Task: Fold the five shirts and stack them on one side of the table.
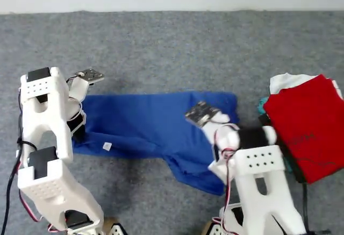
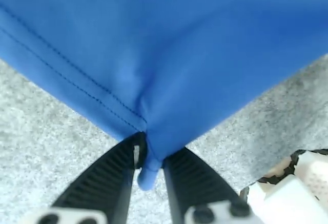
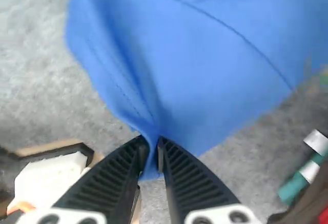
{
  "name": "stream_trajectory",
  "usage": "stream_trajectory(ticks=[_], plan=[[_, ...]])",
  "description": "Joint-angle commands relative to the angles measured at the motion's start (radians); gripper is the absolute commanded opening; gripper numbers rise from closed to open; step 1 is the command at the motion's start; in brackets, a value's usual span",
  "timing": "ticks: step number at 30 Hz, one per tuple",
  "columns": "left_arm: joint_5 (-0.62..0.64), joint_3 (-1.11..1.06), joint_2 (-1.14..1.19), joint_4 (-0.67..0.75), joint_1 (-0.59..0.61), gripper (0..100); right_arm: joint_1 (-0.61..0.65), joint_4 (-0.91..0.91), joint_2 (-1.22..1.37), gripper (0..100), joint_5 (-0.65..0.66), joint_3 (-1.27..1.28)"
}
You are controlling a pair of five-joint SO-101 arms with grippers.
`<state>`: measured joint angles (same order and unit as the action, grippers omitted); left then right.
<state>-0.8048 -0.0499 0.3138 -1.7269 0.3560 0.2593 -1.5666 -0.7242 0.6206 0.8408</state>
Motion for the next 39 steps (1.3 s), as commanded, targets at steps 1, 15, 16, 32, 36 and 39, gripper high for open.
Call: stream_trajectory(ticks=[1,15,16,32,36,39], plan=[[-0.011,0.024,-0.005,-0.018,0.005,1,0.077,0.002,-0.022,1.0,0.003,0.005],[-0.011,0.024,-0.005,-0.02,0.008,1,0.093,-0.044,-0.015,1.5,0.009,0.009],[-0.009,0.024,-0.005,-0.02,0.009,2,0.091,-0.048,-0.018,2.5,0.009,0.008],[-0.037,0.025,-0.005,-0.017,0.011,9,0.001,0.068,-0.013,21.0,-0.031,-0.101],[-0.037,0.024,-0.005,-0.017,0.011,9,-0.217,0.378,0.042,21.2,-0.17,-0.157],[-0.035,0.024,-0.005,-0.017,0.005,9,-0.236,0.484,0.197,21.2,-0.244,-0.178]])
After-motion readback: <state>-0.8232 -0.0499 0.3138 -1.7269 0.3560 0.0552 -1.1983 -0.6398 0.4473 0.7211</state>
